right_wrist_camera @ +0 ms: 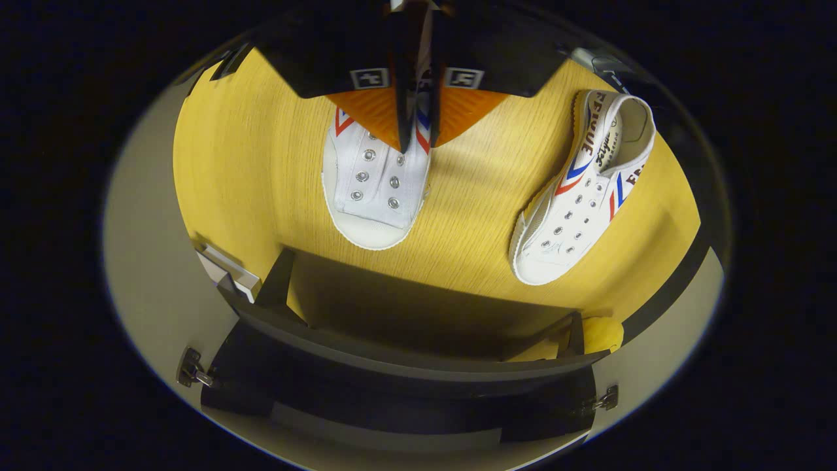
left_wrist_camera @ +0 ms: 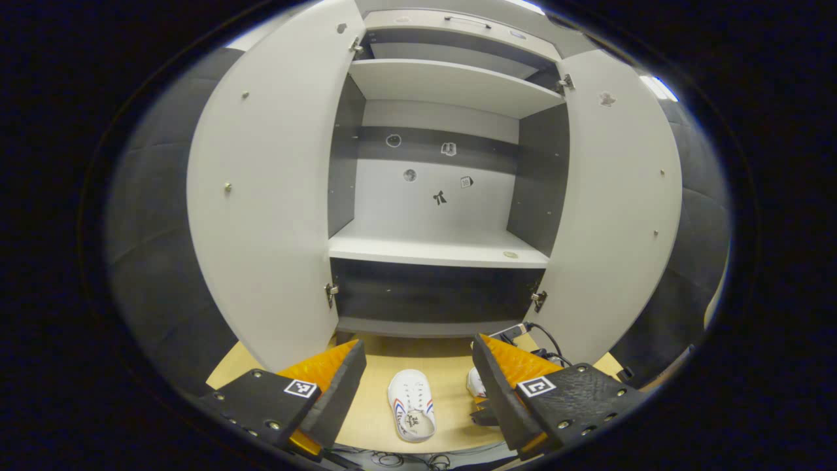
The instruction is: Grab one shoe with the right hand and put it into the shoe cabinet, grab the other shoe with the left hand and put it into the shoe cabinet; then close the right door with the right hand and the left door with the left hand.
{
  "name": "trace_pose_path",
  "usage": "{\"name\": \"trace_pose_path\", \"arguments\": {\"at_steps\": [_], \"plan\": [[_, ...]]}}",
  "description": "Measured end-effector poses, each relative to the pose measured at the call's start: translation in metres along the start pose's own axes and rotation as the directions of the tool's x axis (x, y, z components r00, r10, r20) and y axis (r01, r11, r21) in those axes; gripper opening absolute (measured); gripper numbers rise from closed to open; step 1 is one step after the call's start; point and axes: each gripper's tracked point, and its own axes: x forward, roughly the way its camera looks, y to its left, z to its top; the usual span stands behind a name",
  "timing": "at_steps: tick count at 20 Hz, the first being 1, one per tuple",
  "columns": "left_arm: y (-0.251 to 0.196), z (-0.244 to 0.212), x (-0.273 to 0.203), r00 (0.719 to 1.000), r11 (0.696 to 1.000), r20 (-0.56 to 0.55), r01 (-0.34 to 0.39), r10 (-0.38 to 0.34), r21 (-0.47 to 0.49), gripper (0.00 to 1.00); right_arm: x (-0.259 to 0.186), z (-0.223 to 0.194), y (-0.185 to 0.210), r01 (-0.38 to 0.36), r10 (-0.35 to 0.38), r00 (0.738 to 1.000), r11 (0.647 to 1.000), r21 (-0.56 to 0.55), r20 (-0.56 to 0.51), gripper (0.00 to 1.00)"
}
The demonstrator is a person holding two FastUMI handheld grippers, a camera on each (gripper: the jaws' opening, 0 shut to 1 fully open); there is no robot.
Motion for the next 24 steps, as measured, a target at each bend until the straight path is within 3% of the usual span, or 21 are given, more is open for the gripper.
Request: {"name": "trace_pose_path", "arguments": {"at_steps": [2, 4, 6, 10, 17, 21, 24], "plan": [[-0.009, 0.002, 0.004, 1.0, 1.0, 0.004, 0.009, -0.009, 0.004, 0.94, 0.008, -0.005, 0.002, -0.044, 0.044, 0.999, 0.998, 0.048, -0.001, 0.02], [-0.015, 0.007, 0.003, 0.999, 1.0, 0.023, 0.023, -0.023, 0.004, 0.94, 0.002, -0.006, 0.001, -0.077, 0.078, 0.997, 0.995, 0.057, -0.008, 0.06], [-0.016, 0.005, 0.002, 0.999, 0.999, 0.022, 0.028, -0.028, 0.016, 0.94, 0.0, -0.006, 0.0, -0.081, 0.081, 0.997, 0.995, 0.054, -0.001, 0.02], [-0.006, 0.008, -0.006, 0.999, 0.999, 0.038, 0.029, -0.029, 0.016, 0.94, -0.017, 0.003, -0.009, -0.05, 0.048, 0.998, 0.997, 0.065, 0.041, 0.02], [0.025, 0.009, -0.024, 0.994, 0.996, 0.059, 0.091, -0.092, 0.017, 0.94, -0.08, 0.001, 0.001, -0.034, 0.015, 0.995, 0.978, 0.204, 0.096, 0.01], [0.041, 0.008, -0.029, 0.988, 0.989, 0.072, 0.129, -0.134, 0.066, 0.94, -0.12, 0.023, 0.013, -0.027, -0.014, 0.985, 0.97, 0.24, 0.17, 0.01], [0.043, 0.008, -0.033, 0.981, 0.98, 0.083, 0.169, -0.178, 0.104, 0.94, -0.156, 0.059, 0.016, -0.036, -0.031, 0.964, 0.968, 0.247, 0.263, 0.01]]}}
